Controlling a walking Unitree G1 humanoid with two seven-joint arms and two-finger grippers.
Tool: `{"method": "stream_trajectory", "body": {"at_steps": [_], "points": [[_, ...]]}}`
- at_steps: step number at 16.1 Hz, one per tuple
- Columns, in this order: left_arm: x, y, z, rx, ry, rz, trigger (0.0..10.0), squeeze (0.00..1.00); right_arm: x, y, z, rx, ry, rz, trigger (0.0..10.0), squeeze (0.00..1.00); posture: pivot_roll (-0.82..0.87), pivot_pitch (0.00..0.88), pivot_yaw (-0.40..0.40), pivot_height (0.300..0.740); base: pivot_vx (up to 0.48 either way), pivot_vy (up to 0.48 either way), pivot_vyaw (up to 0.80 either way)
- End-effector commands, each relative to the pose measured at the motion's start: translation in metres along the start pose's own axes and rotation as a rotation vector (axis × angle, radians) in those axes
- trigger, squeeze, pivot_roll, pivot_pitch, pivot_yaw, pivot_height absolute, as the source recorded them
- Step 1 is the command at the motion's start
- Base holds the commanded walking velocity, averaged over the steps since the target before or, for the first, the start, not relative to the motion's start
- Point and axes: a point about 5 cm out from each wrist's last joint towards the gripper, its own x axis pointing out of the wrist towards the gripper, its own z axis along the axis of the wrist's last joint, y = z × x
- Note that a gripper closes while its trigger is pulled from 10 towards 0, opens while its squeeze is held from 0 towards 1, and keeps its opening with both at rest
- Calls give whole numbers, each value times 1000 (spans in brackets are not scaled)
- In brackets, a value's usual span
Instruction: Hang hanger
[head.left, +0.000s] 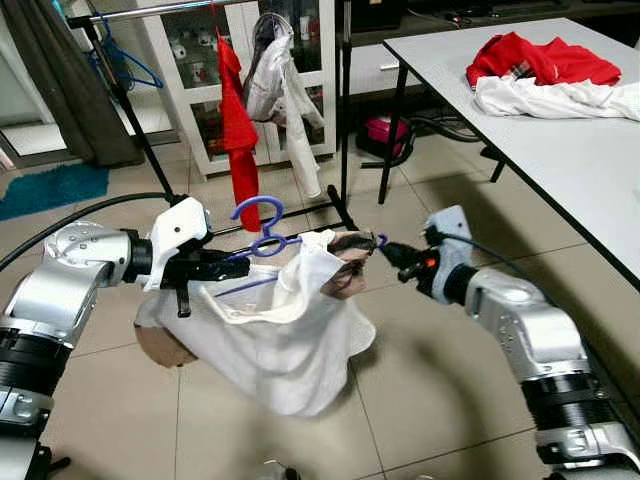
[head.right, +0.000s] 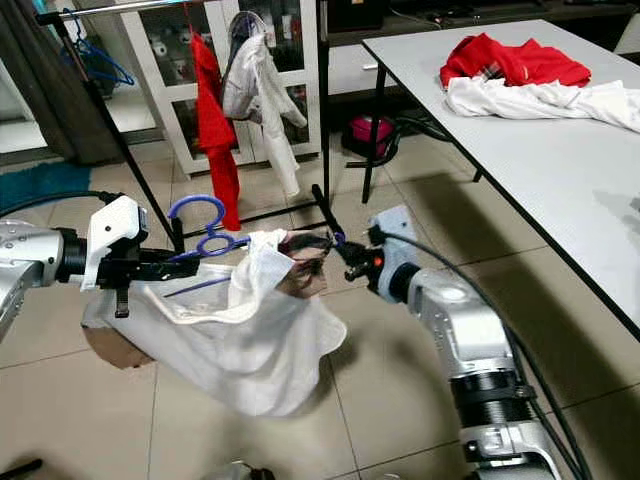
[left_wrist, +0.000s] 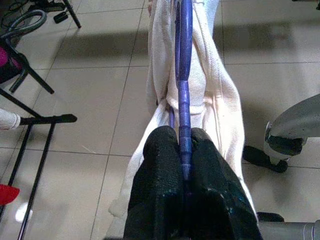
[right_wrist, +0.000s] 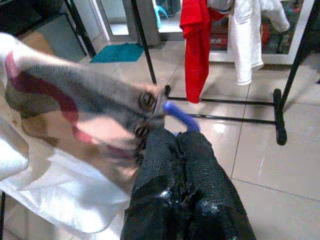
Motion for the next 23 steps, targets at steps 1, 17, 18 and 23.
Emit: {"method": "stream_trajectory", "body": {"at_steps": [1,17,18,23], "points": [[-5,6,9,41,-3,24,0,0,-2,-1,7,-5,-19,11,0,0,-80,0,122,740,0,0,0],[-35,9,9,-237,-202,-43,0,0,-23,18,12,-29,-277,159,10000,1000,-75,0,130,740,0,0,0],[-35,9,8,-242,-201,-43,0,0,-22,21,14,-52,-306,163,10000,1000,-76,0,131,740,0,0,0],[-33,4,11,-256,-201,-97,0,0,-9,27,5,-221,-286,112,10000,0,-77,0,135,740,0,0,0]]}}
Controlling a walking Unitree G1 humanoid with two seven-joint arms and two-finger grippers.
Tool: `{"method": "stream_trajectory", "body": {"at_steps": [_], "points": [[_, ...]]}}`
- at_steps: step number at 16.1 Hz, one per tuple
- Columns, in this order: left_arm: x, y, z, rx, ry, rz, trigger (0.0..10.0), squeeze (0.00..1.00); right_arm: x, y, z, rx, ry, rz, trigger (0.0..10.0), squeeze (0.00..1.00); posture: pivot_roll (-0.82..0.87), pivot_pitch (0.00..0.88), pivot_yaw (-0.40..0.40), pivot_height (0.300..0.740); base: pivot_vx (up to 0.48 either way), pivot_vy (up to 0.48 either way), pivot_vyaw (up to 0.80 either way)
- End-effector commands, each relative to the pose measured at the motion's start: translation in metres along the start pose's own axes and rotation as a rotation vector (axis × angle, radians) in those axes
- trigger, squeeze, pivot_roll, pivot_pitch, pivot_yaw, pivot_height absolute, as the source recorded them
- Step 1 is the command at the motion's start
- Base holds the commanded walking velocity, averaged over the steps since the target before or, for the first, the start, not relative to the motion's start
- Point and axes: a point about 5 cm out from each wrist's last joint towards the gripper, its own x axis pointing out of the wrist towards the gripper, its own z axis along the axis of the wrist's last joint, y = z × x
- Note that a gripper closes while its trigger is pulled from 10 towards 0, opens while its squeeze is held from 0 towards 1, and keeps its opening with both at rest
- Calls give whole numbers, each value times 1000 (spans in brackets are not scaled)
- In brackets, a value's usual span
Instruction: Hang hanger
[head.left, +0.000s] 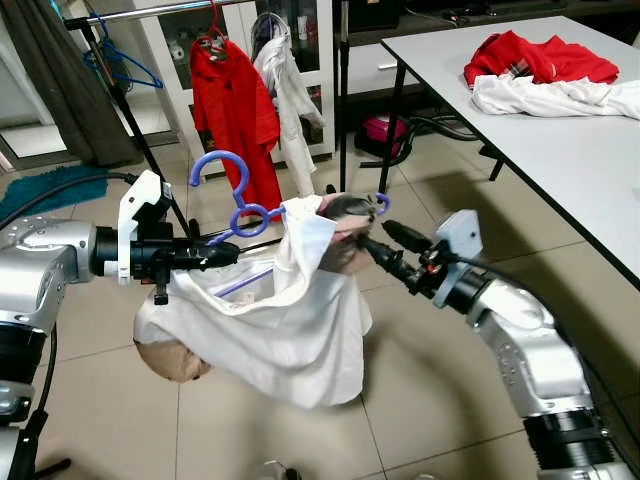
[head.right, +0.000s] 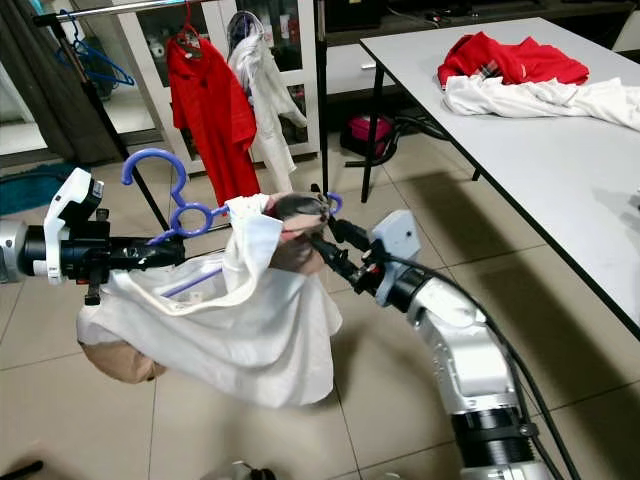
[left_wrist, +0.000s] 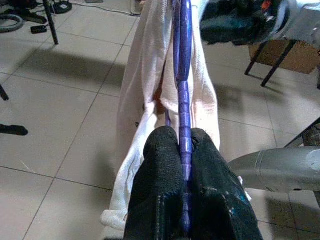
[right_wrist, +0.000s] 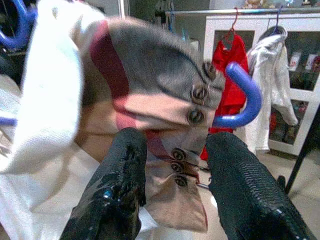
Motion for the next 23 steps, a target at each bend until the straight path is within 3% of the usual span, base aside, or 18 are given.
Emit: {"method": "stream_trajectory", "body": {"at_steps": [1,7,15,20,22,23], "points": [[-5,-3,6,20,-14,-13,0,0,6,0,-1,-32,16,-7,10000,0,-77,0,135,740,0,0,0],[-4,-6,7,21,-4,-36,0,0,16,-17,-19,19,110,-123,10000,0,-72,0,132,740,0,0,0],[-5,-7,7,23,9,-37,0,0,20,-16,-16,63,24,-110,10000,0,-67,0,135,740,0,0,0],[-5,-6,7,22,13,-32,0,0,22,-8,-11,84,-32,-34,10000,0,-65,0,136,740,0,0,0],[-6,-5,7,23,15,-30,0,0,22,-7,-11,89,-42,-20,3569,0,-66,0,138,740,0,0,0],[-6,-5,7,23,15,-28,0,0,21,-6,-10,94,-51,-4,2000,0,-66,0,138,740,0,0,0]]}}
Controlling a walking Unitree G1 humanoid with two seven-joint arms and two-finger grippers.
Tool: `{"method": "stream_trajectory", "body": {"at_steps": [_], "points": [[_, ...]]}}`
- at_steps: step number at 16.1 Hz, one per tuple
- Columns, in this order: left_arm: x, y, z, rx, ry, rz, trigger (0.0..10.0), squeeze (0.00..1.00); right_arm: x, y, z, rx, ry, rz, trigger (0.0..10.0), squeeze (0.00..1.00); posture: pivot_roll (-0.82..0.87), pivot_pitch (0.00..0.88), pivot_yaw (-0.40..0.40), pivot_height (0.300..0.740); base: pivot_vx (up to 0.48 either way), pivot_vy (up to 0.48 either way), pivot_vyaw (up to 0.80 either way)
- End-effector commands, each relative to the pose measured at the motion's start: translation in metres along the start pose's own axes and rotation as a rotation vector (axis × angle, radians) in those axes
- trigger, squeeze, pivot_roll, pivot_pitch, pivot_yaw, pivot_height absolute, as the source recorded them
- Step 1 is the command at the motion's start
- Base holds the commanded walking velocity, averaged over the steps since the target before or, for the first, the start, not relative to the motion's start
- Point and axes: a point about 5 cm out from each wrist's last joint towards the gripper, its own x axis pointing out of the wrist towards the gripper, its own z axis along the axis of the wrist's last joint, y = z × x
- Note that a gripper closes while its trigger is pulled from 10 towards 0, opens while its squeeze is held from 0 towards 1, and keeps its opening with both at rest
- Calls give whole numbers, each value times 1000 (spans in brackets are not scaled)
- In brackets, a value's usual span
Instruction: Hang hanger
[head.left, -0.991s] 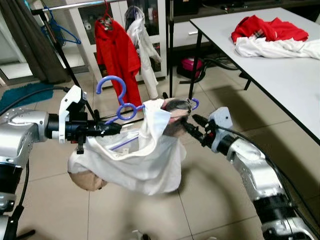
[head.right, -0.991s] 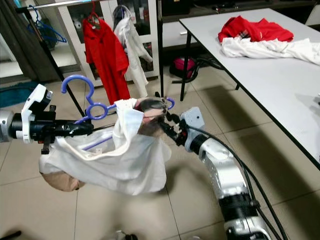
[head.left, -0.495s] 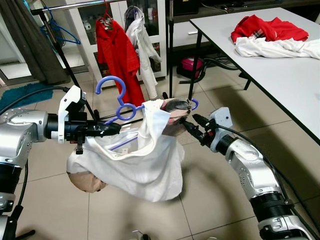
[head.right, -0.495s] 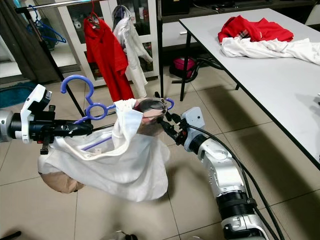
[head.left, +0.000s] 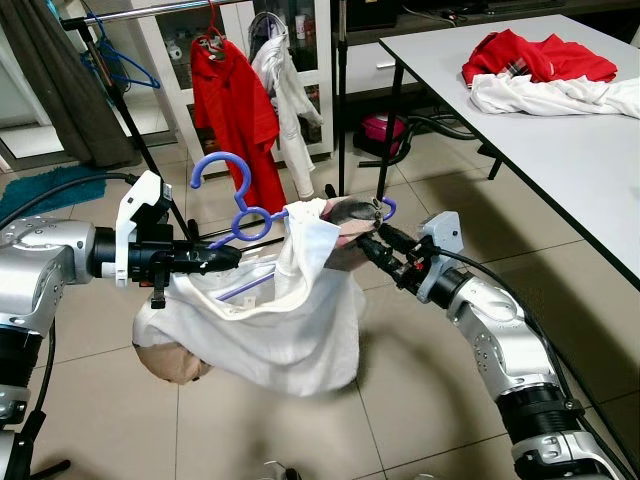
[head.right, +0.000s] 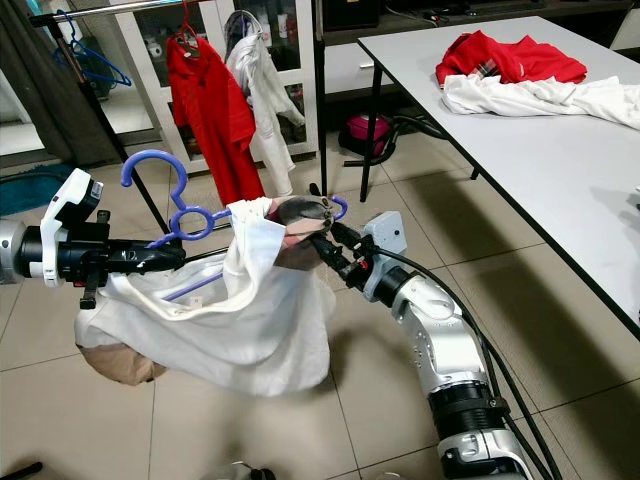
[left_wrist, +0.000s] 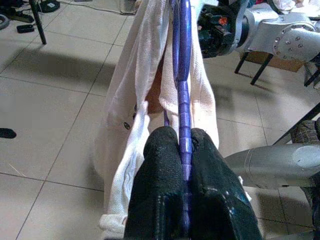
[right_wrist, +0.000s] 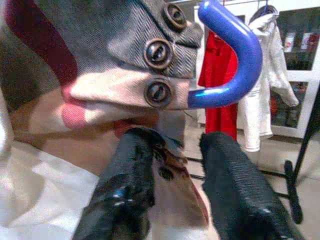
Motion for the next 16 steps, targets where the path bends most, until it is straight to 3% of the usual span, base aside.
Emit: {"method": "stream_trajectory", "body": {"at_steps": [1,2,16], "points": [[-5,-1,5,24,14,5,0,0,1,4,8,-14,-40,31,1216,0,-66,0,138,740,0,0,0],[-5,0,5,25,15,6,0,0,1,5,8,-12,-43,42,0,0,-66,0,139,740,0,0,0],[-4,8,3,65,36,95,0,0,-5,9,4,3,-39,91,0,0,-67,0,140,740,0,0,0]]}}
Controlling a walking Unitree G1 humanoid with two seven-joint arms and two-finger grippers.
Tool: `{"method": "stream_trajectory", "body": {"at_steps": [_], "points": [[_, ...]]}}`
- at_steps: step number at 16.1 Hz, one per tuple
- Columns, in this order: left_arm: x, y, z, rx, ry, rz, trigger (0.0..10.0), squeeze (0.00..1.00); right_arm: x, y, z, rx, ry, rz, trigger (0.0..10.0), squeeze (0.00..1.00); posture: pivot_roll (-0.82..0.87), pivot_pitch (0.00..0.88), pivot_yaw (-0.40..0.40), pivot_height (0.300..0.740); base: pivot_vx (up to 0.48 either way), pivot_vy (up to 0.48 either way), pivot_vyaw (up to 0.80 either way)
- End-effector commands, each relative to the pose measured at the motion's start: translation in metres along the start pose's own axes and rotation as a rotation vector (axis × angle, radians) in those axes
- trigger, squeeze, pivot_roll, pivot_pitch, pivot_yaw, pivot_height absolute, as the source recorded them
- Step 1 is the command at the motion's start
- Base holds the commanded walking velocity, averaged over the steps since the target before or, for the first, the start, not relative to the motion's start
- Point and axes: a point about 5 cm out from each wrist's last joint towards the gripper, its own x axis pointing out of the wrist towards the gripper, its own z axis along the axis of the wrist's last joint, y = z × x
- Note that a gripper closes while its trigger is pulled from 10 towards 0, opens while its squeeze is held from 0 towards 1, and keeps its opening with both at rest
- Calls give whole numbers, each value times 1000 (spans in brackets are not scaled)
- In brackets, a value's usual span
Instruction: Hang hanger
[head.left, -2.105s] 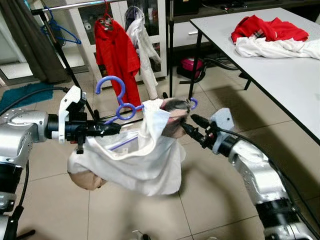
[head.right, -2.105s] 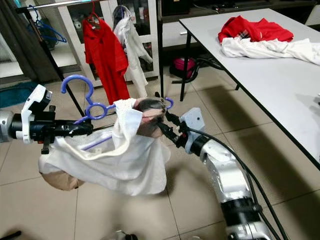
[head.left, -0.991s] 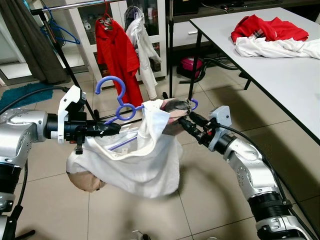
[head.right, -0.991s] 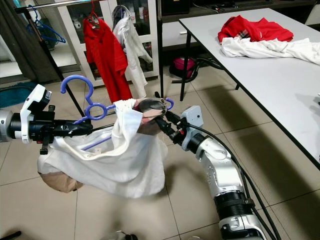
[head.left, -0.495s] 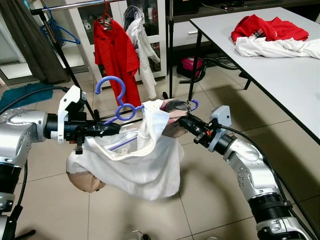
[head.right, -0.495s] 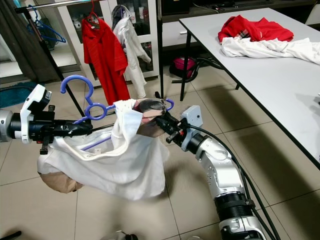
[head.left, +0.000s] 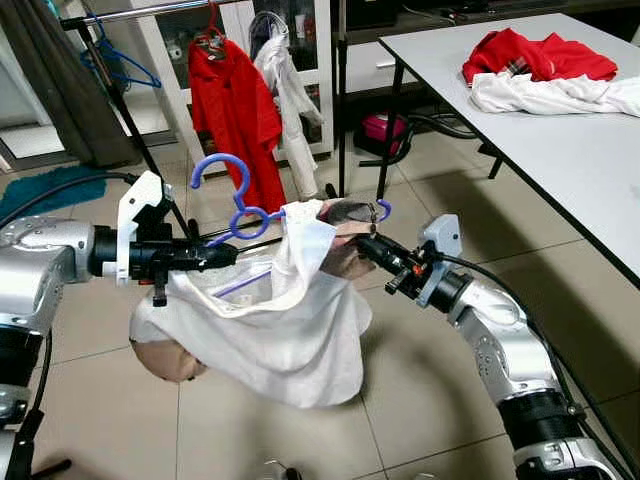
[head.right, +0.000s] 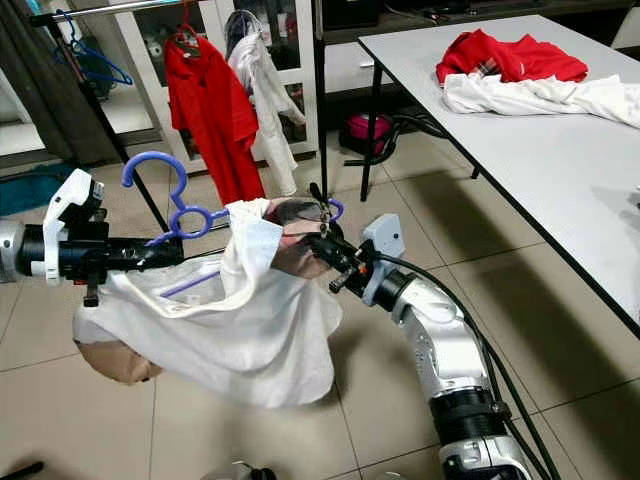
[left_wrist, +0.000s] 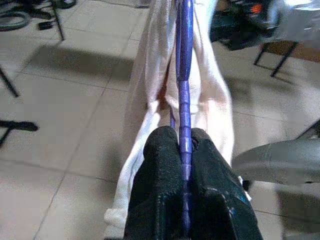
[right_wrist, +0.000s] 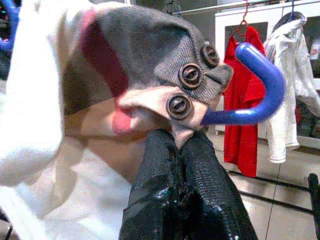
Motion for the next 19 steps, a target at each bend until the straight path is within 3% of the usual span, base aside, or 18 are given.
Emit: {"method": "stream_trajectory", "body": {"at_steps": [1,8,14,19], "points": [[-3,4,5,39,16,32,0,0,-1,1,3,-4,-13,8,0,0,-67,0,140,740,0,0,0],[4,1,-7,114,125,18,0,0,-9,-8,22,-59,-43,-21,0,0,-78,0,143,740,0,0,0],[-3,-5,-17,118,198,-5,0,0,-14,-33,21,-57,-7,-186,0,0,-73,0,138,740,0,0,0],[-8,-8,-18,115,209,-23,0,0,-24,-44,5,-47,74,-265,0,0,-74,0,140,740,0,0,0]]}}
